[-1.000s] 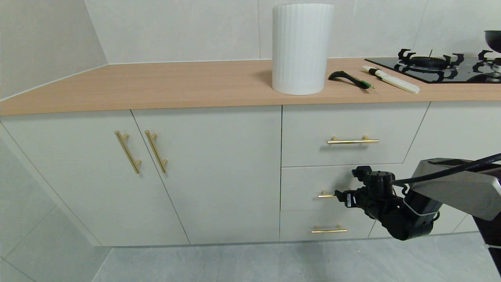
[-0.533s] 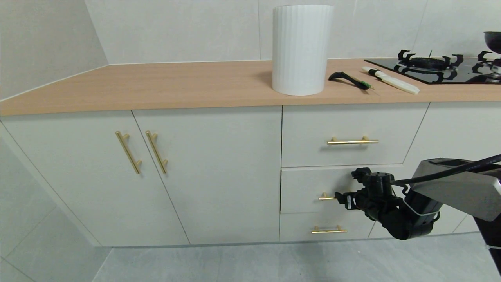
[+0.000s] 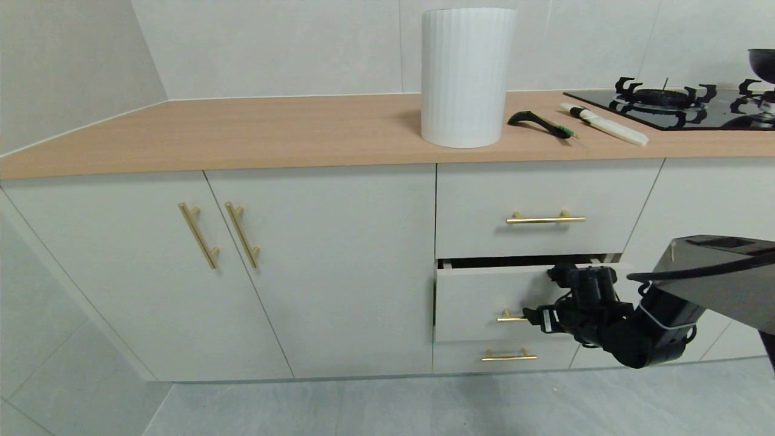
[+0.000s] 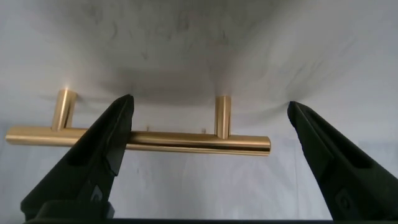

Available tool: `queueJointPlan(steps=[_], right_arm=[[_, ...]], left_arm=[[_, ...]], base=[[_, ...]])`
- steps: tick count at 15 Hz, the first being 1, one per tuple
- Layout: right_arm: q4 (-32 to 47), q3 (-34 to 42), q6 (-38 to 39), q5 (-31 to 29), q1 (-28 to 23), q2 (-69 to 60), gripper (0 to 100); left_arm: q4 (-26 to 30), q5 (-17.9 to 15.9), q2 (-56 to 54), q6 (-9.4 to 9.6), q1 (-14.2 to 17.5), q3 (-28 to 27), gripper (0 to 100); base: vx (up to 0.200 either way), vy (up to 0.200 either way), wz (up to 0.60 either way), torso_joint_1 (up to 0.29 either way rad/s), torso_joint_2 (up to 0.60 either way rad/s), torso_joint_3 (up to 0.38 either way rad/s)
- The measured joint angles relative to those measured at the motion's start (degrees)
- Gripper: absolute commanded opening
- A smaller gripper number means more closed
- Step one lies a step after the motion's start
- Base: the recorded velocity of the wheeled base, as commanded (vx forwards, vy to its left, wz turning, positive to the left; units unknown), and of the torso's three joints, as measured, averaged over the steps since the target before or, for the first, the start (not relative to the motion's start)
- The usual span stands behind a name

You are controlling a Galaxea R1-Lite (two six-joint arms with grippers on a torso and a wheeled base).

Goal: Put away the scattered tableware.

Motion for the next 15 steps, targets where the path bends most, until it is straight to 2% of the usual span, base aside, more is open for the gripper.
queueJointPlan(steps=[4, 7, 10, 12, 15], right_arm=[[17.9, 2.5, -0.3, 3.5, 1.4, -14.5, 100], [24.2, 3.4, 0.0, 3.3, 4.6, -25.1, 100], [21.8, 3.9, 0.3, 1.2, 6.4, -28.7, 100], [15.5, 4.0, 0.4, -0.5, 6.6, -27.6, 100], [5.2, 4.2, 0.3, -5.9, 6.6, -22.8, 100]], left_arm=[[0.0, 0.0, 0.0, 0.0, 0.0, 0.0, 100], [0.0, 0.0, 0.0, 0.0, 0.0, 0.0, 100], [0.0, 0.0, 0.0, 0.0, 0.0, 0.0, 100], [0.0, 0.0, 0.0, 0.0, 0.0, 0.0, 100], [0.0, 0.0, 0.0, 0.0, 0.0, 0.0, 100]], base=[[0.0, 0.0, 0.0, 0.0, 0.0, 0.0], [0.0, 0.0, 0.0, 0.0, 0.0, 0.0], [0.0, 0.0, 0.0, 0.0, 0.0, 0.0], [0.0, 0.0, 0.0, 0.0, 0.0, 0.0], [0.0, 0.0, 0.0, 0.0, 0.0, 0.0]])
